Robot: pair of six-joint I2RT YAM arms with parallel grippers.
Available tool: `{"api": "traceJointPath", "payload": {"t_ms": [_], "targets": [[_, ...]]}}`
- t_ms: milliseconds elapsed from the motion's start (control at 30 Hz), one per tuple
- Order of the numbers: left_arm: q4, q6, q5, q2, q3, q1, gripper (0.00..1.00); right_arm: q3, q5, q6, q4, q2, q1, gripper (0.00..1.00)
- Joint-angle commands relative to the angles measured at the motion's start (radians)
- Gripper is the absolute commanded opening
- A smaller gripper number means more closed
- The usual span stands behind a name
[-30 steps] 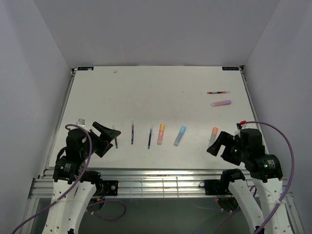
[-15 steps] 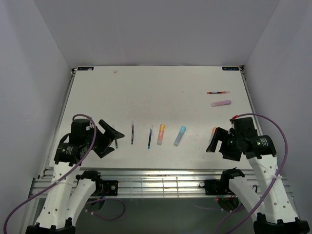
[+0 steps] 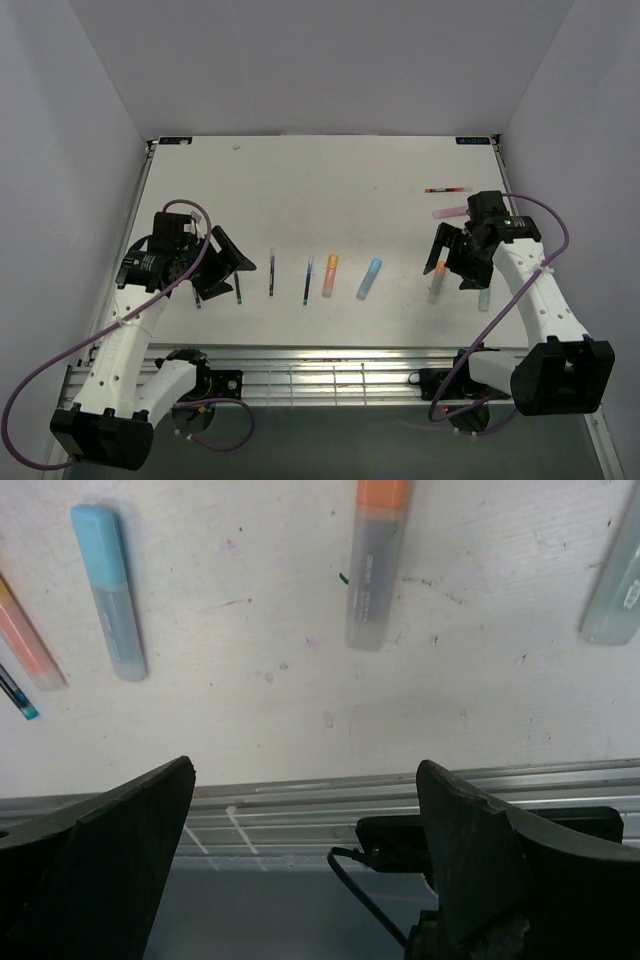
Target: Open the pen caps
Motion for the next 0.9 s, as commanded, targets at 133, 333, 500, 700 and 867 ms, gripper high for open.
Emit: {"api": "traceJointPath", "payload": {"t_ms": [133,333,500,700,867], "targets": [[0.008,0.164,0.067,0.131,0.174,0.005,0.80,0.021,0.029,-0.033,0.155,0.147,-0.036,0.95],[0.036,0.203,0.145,0.237,0.240,0.003,0.77,-0.058,-0.017,-0.023,0.257,0.205,-0.035,0.87],[0.057,0.183,0.190,0.272,0.255,-0.003,0.76,-0.091,0.016,-0.023,0.287,0.226,-0.035,0.79],[0.062,0.164,0.214,0.296,0.261,-0.009,0.75,-0.161,0.039,-0.010,0.342,0.246,-0.033,0.75],[0.063,0.158,0.222,0.293,0.264,-0.011,0.74,-0.192,0.037,-0.004,0.376,0.286,-0.032,0.71]]}}
